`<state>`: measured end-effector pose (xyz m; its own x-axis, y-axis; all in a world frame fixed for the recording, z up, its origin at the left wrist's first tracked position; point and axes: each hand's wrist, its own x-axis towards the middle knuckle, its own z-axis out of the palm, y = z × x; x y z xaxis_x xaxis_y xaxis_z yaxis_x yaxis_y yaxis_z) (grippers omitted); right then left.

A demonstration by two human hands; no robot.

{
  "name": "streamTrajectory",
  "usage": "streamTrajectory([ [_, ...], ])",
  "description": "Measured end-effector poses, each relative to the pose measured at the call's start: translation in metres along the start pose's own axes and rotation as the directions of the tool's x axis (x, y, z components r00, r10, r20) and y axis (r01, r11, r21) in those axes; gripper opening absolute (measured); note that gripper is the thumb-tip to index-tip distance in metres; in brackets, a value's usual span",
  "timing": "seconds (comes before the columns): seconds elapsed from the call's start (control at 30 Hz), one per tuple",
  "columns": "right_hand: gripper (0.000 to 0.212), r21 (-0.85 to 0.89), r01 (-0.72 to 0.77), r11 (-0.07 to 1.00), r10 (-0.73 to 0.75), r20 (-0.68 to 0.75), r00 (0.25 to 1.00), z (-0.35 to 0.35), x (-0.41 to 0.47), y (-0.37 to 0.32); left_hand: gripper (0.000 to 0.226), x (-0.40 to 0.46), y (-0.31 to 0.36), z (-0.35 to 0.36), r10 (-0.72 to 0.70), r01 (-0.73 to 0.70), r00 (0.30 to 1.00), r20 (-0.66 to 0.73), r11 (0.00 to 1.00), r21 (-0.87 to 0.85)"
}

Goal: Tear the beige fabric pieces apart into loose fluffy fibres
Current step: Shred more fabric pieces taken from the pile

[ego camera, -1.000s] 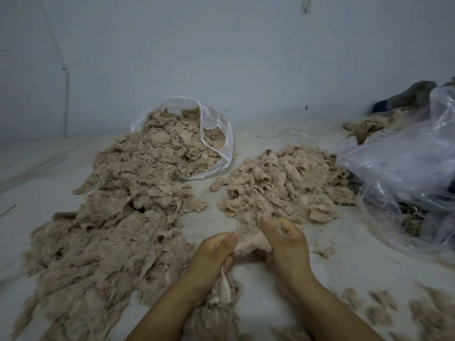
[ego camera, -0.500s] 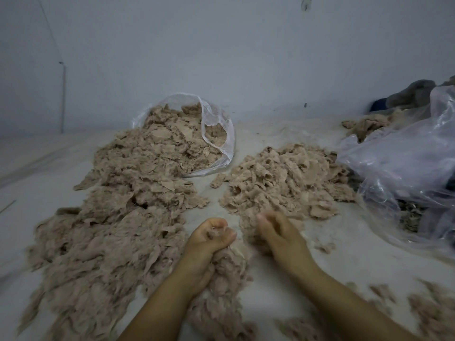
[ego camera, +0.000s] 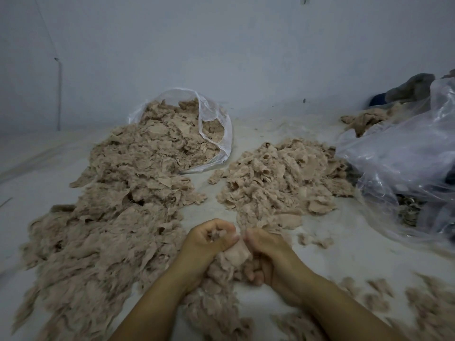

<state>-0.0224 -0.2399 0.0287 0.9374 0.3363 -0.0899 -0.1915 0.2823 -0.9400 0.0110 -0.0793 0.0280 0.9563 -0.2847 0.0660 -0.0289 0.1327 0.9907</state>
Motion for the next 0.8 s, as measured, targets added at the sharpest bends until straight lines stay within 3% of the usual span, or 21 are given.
streamTrajectory([
  [0.07,0.034,-0.034,-0.036,0.999,0.036,0.002,0.999,0.000,0.000,0.000,0.012,-0.002,0.002,0.001,0.016,-0.016,0.999,0.037,1.000,0.000],
  [0.23,0.027,-0.065,0.020,0.998,-0.028,-0.120,0.992,-0.006,0.002,0.000,0.003,0.001,0.001,0.003,0.043,-0.043,0.998,-0.039,0.999,0.013],
  [0.4,0.027,-0.029,0.165,0.986,-0.167,-0.200,0.965,-0.007,0.003,0.004,0.031,-0.002,0.002,-0.004,-0.166,0.151,0.975,0.148,0.983,0.106],
  [0.5,0.026,-0.026,0.187,0.982,-0.188,-0.241,0.952,-0.011,0.004,0.001,0.022,-0.002,0.005,-0.005,-0.167,0.162,0.979,0.115,0.986,0.049],
  [0.67,0.012,-0.181,0.101,0.978,-0.134,-0.183,0.974,-0.012,0.002,0.004,0.011,-0.001,0.013,-0.009,-0.126,0.144,0.988,0.089,0.959,-0.246],
  [0.73,0.010,-0.223,0.134,0.965,-0.180,-0.202,0.963,-0.010,0.001,0.003,0.013,-0.002,0.013,-0.008,-0.127,0.152,0.985,0.116,0.960,-0.237],
  [0.8,0.009,-0.208,0.197,0.958,-0.249,-0.269,0.930,-0.011,0.002,-0.002,0.011,-0.002,0.011,-0.007,-0.129,0.147,0.982,0.137,0.981,-0.124],
])
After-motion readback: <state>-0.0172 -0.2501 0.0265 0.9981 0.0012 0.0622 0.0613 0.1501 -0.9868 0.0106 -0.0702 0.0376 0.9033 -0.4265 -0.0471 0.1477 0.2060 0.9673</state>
